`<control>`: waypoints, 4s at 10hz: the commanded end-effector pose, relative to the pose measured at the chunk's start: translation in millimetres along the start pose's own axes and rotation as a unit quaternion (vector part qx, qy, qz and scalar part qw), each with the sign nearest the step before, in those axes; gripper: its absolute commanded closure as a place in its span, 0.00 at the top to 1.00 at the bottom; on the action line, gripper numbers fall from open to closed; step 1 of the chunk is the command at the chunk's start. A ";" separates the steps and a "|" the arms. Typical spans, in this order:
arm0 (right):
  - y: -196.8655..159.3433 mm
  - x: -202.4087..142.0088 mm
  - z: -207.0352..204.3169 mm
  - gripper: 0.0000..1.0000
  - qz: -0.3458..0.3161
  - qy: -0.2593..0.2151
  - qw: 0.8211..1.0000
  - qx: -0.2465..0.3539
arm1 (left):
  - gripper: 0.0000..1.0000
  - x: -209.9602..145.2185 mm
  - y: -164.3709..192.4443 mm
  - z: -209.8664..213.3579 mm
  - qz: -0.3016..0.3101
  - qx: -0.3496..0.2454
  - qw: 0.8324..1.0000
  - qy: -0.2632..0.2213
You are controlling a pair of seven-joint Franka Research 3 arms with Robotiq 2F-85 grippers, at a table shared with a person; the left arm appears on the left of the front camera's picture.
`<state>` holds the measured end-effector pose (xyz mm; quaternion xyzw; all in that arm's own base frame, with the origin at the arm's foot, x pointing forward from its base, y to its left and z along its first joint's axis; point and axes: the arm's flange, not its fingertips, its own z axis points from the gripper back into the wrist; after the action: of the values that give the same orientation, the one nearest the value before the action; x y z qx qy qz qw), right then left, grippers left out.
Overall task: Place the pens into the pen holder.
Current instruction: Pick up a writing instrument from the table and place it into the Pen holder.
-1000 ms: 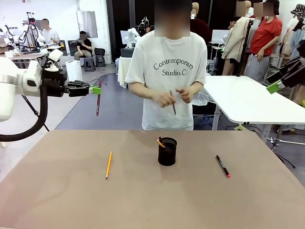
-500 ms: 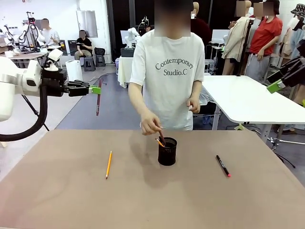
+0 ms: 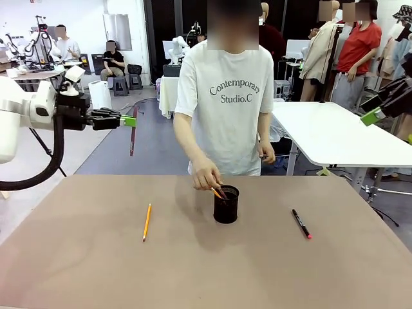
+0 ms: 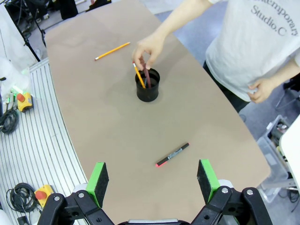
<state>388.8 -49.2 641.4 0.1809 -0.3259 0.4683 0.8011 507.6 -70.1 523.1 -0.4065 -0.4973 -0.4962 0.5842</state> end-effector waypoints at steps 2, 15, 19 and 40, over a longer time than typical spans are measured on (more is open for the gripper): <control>0.5 1.9 1.4 1.00 0.004 -0.008 1.000 0.001 | 0.00 1.1 -1.0 1.4 -0.002 0.001 1.000 0.001; 0.5 1.9 1.4 1.00 0.004 -0.008 1.000 0.001 | 0.00 -18.9 13.9 -111.4 -0.060 -0.063 0.996 -0.033; 0.5 1.9 1.4 1.00 0.004 -0.008 1.000 0.001 | 0.00 -37.7 41.8 -187.0 -0.096 -0.125 0.987 -0.044; 0.5 1.9 1.4 1.00 0.004 -0.008 1.000 0.001 | 0.00 -132.2 77.6 -305.9 -0.082 -0.221 0.969 -0.073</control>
<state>388.7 -49.1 641.4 0.1807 -0.3256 0.4684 0.8012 626.3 -330.6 339.8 -0.5126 -0.4537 -0.6029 0.4098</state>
